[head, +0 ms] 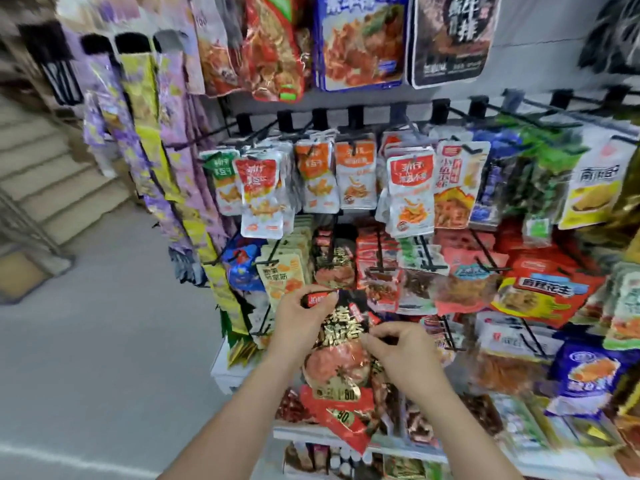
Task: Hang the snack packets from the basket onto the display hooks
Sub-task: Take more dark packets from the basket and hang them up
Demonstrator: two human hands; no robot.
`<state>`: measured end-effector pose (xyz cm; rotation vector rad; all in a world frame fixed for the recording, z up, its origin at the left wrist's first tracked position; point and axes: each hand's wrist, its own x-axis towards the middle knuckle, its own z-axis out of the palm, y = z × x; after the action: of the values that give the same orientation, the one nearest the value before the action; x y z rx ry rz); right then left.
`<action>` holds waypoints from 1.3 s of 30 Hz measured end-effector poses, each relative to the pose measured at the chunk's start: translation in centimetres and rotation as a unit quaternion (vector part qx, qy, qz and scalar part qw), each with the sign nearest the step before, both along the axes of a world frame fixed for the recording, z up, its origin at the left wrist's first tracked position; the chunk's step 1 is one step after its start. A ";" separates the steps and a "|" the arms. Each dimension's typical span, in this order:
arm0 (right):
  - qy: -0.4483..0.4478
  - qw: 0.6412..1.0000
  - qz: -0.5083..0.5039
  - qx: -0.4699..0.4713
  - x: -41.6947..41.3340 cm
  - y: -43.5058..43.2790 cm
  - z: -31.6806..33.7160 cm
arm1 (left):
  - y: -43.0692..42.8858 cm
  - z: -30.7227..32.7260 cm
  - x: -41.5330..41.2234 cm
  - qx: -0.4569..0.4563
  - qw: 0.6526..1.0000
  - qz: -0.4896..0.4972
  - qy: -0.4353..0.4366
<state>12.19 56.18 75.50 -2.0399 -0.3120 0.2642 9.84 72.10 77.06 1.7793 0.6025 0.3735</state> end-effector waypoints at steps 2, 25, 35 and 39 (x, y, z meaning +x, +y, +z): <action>-0.014 1.000 0.002 -0.010 1.7 1.5 -0.6 | 1.1 -0.2 1.8 -0.014 1.000 0.004 -0.009; -0.035 0.995 -0.034 -0.084 7.4 4.5 -3.3 | 5.5 -3.5 7.9 0.289 0.950 -0.011 -0.117; -0.093 0.991 -0.025 -0.097 7.5 4.8 -3.6 | 3.4 -4.5 8.3 0.243 0.968 0.026 -0.051; -0.083 0.989 0.003 -0.121 7.8 3.3 -4.1 | 3.8 -5.6 10.4 0.262 0.962 0.050 -0.054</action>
<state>19.96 59.49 71.41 -2.3063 -0.4065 0.1410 20.22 75.85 71.42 2.2174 0.5479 0.7509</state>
